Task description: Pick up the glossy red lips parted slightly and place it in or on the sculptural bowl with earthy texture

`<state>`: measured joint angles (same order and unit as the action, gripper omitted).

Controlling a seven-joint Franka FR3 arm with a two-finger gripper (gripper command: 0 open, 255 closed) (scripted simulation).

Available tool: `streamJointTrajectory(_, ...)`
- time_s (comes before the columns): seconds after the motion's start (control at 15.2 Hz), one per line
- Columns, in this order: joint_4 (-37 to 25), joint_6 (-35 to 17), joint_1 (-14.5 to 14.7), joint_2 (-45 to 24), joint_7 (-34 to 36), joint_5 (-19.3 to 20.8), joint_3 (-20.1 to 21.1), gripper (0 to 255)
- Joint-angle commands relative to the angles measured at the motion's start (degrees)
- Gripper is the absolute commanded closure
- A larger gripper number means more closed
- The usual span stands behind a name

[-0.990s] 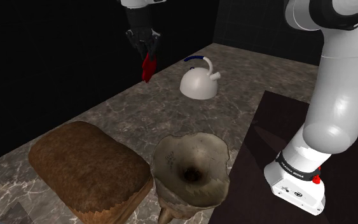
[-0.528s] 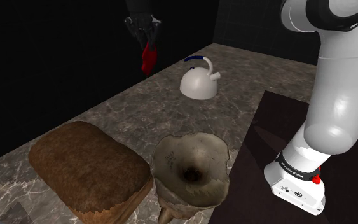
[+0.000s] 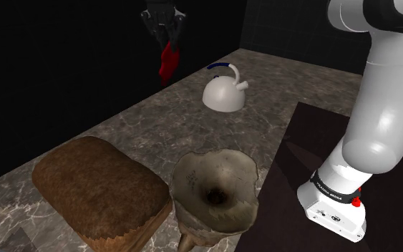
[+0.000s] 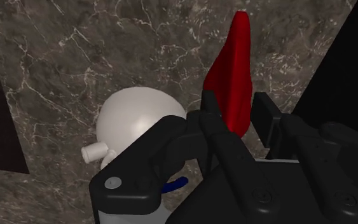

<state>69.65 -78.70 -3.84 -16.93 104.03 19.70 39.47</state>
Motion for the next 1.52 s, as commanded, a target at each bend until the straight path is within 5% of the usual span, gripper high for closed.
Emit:
streamJointTrajectory(0.0,5.0,-1.2,-0.8,4.2,1.5,-2.6,1.0,255)
streamJointTrajectory(0.66,21.0,-3.5,-0.9,21.4,6.0,-14.3,3.5,255)
streamJointTrajectory(1.45,28.0,-0.4,4.7,34.5,14.6,-24.9,7.2,255)
